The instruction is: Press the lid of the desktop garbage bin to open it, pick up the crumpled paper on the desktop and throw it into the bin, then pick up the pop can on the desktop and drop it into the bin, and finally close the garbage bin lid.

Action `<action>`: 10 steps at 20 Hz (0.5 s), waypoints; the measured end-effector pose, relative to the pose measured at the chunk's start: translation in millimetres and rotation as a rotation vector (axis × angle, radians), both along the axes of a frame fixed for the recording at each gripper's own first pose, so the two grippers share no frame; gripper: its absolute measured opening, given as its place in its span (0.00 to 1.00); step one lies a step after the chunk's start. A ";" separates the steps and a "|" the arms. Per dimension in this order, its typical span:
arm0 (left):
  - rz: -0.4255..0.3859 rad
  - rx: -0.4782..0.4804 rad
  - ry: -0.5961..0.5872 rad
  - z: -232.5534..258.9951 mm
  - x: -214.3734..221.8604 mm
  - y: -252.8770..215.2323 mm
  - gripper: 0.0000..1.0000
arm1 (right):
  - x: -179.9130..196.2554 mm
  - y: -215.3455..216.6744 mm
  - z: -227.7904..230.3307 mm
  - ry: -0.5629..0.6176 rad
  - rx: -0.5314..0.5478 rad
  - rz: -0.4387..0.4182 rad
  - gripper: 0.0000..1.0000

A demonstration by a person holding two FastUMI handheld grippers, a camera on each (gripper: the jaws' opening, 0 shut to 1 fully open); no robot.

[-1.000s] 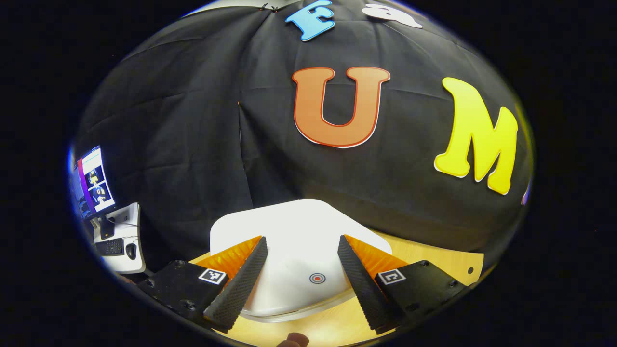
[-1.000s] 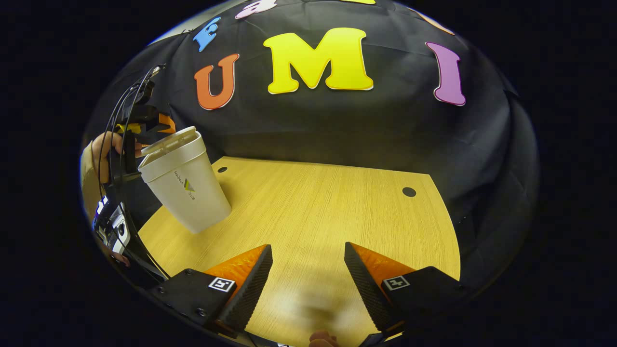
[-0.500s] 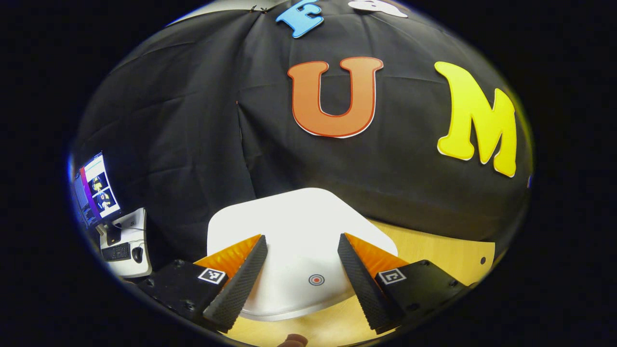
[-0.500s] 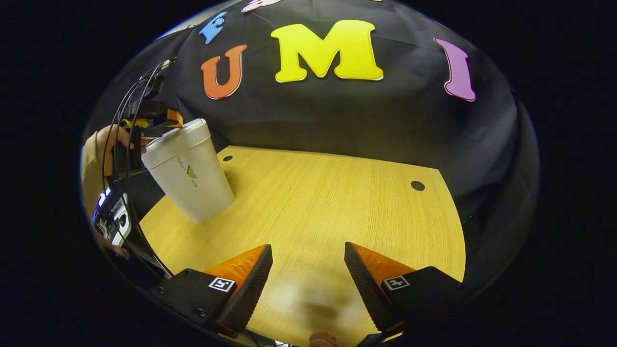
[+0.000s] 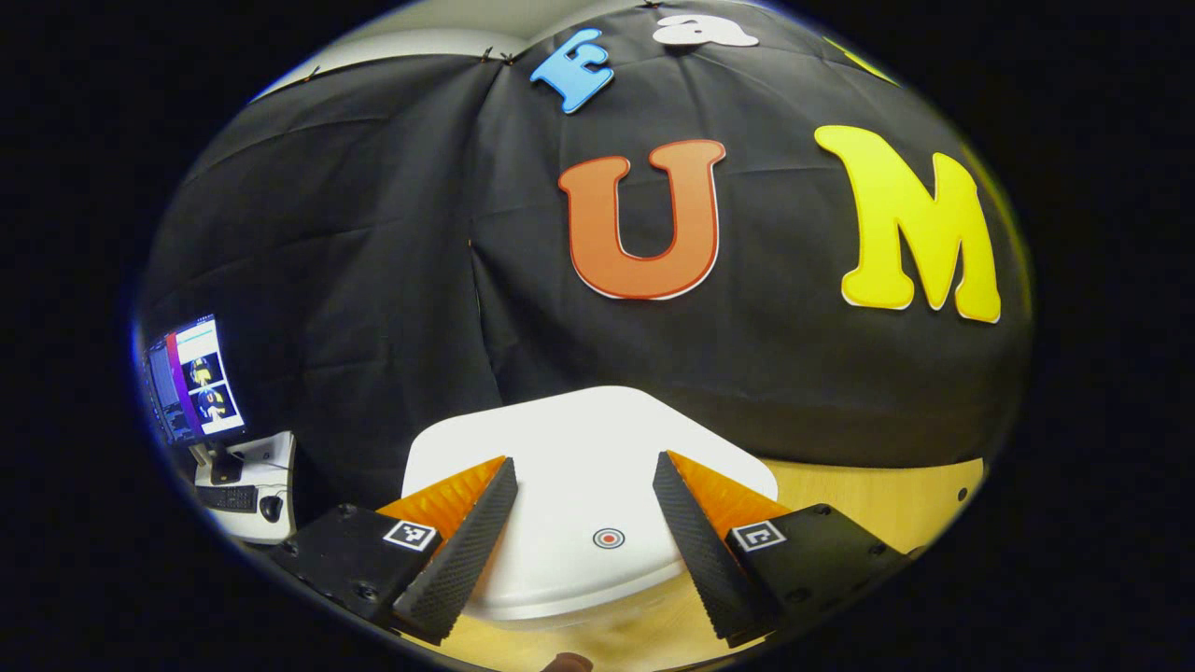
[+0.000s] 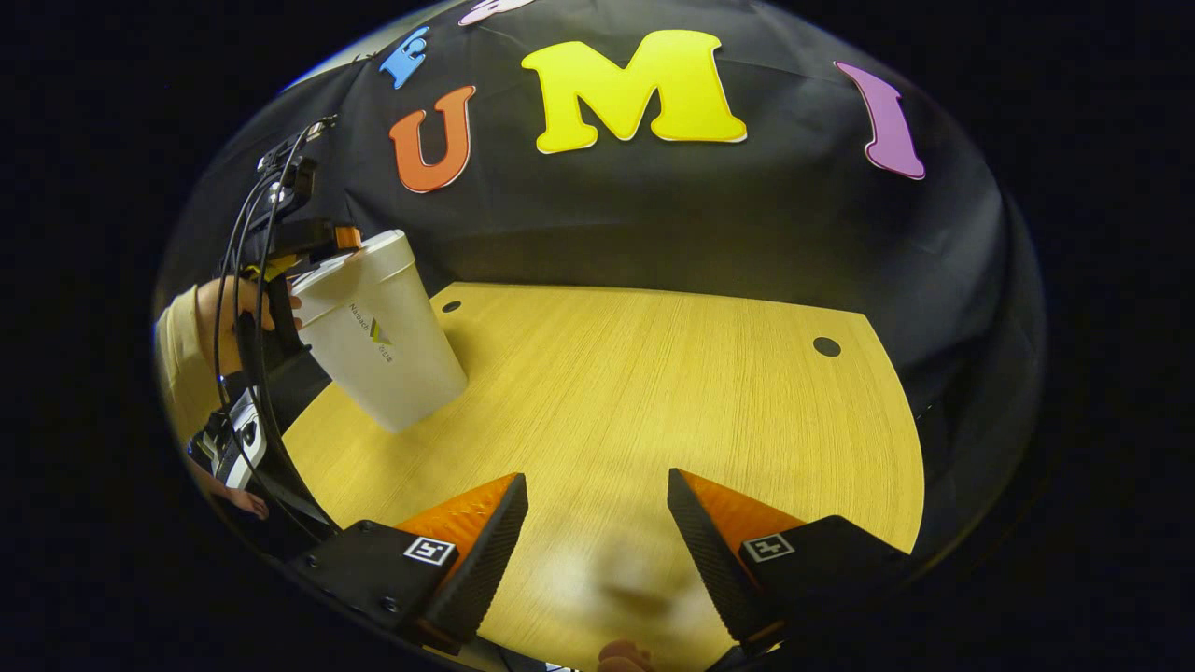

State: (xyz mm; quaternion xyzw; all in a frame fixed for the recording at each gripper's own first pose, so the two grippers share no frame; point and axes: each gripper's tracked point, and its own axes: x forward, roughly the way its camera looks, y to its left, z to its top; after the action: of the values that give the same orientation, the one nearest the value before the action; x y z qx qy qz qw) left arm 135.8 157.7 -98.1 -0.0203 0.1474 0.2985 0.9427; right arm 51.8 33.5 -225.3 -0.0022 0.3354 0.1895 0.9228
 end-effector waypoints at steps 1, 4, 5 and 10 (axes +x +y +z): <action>-0.008 0.014 0.013 3.0 0.4 -0.1 0.98 | 1.0 0.4 3.4 -0.010 0.001 0.000 0.95; -0.062 0.040 0.033 9.5 -0.5 -7.1 0.97 | 2.4 6.7 15.7 -0.034 0.035 -0.004 0.96; -0.087 0.036 0.012 15.9 -0.9 -14.3 0.98 | 1.7 8.9 19.0 -0.035 0.046 -0.007 0.96; -0.179 0.017 -0.055 48.7 -12.5 -47.6 0.99 | 1.6 15.1 44.4 -0.102 0.053 -0.016 0.97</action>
State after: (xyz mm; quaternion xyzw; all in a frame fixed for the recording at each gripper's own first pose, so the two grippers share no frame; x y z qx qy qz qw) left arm 123.3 110.1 -49.4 -0.0073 0.1201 0.2136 0.9695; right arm 53.4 48.6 -180.9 0.0152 0.2827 0.1905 0.9400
